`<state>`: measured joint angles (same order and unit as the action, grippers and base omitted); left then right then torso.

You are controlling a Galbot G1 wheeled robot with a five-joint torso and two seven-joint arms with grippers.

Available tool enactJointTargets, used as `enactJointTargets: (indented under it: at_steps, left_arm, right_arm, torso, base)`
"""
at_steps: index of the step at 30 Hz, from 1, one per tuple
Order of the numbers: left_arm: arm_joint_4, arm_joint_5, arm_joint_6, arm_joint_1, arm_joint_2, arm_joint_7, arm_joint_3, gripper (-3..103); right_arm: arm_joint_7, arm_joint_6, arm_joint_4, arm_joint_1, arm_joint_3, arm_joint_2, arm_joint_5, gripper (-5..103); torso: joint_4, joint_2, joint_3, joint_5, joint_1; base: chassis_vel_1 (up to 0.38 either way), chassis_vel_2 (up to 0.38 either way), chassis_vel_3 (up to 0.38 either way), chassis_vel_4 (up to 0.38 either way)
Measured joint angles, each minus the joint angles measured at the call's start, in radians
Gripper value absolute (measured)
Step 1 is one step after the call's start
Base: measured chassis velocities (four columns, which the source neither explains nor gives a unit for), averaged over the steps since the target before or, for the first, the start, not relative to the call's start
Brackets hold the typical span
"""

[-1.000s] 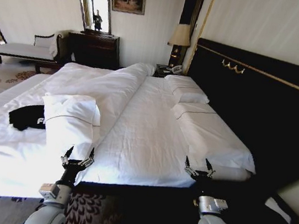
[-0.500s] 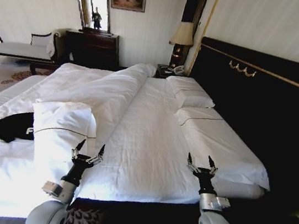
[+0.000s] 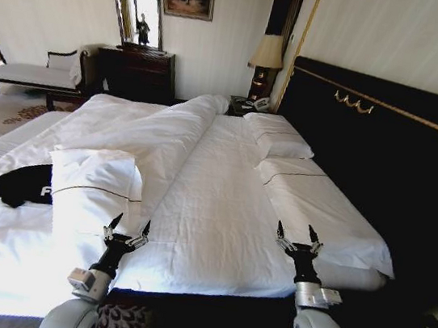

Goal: Fold the clothes on the bed.

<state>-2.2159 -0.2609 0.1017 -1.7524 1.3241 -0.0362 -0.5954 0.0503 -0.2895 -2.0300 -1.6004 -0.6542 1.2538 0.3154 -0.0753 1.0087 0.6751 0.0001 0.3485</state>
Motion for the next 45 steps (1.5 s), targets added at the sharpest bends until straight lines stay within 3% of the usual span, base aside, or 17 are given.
enactJointTargets:
  at_steps: [8, 45]
  left_arm:
    - [-0.108, -0.026, -0.006, -0.04, 0.008, 0.005, -0.008, 100]
    - [-0.134, -0.022, 0.01, -0.071, 0.02, 0.007, -0.024, 100]
  right_arm:
    - [-0.003, 0.003, -0.011, -0.006, 0.0, 0.003, -0.017, 100]
    - [0.003, 0.004, 0.005, -0.013, 0.012, 0.028, -0.049, 100]
  torso:
    - [0.0002, 0.0, 0.0, 0.0001, 0.0]
    - [0.0001, 0.0, 0.0, 0.0, 0.0]
  base:
    - [0.0, 0.0, 0.0, 0.0]
    - [0.044, 0.047, -0.048, -0.046]
